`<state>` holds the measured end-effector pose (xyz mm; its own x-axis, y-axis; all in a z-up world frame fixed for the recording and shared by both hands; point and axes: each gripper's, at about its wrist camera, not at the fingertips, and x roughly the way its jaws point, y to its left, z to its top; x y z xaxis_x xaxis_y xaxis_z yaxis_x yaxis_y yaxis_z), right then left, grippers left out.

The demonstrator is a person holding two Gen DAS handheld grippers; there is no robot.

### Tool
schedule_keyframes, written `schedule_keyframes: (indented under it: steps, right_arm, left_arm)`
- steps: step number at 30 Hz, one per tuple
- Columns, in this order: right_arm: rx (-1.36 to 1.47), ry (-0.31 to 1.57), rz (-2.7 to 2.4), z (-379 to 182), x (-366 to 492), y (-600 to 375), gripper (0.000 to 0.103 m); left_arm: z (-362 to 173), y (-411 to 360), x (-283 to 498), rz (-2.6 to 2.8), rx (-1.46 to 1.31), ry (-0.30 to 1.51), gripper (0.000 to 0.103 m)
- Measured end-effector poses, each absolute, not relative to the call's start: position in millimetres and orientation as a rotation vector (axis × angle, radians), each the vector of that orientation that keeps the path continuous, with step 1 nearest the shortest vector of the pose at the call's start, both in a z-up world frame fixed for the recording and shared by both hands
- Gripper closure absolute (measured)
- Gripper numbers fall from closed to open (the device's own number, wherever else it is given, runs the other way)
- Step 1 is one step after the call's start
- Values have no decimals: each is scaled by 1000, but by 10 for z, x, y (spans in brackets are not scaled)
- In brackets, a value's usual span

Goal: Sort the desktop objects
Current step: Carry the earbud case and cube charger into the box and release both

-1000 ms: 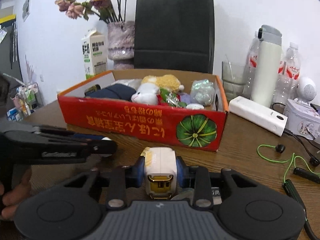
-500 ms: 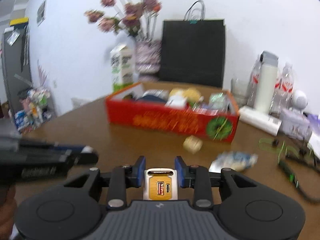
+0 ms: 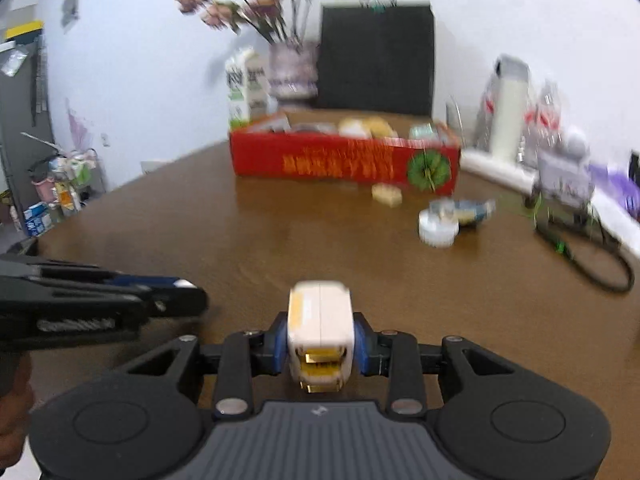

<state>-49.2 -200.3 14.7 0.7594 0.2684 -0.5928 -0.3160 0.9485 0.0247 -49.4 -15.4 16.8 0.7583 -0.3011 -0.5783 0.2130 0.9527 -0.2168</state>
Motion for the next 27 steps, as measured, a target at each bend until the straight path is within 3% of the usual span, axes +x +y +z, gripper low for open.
schedule_keyframes:
  steps: [8, 16, 21, 27]
  right_arm:
    - [-60, 623, 322, 137, -514, -1932, 72]
    - [-30, 529, 409, 683, -130, -2106, 72]
    - [-91, 461, 366, 1118, 727, -2197, 72]
    - [-77, 607, 271, 1150, 2311, -2240, 72]
  left_arm:
    - [222, -99, -537, -256, -146, 635, 79]
    - [450, -88, 35, -332, -218, 638, 79]
    - [934, -87, 948, -340, -200, 583, 79]
    - [987, -227, 2295, -242, -179, 690, 79]
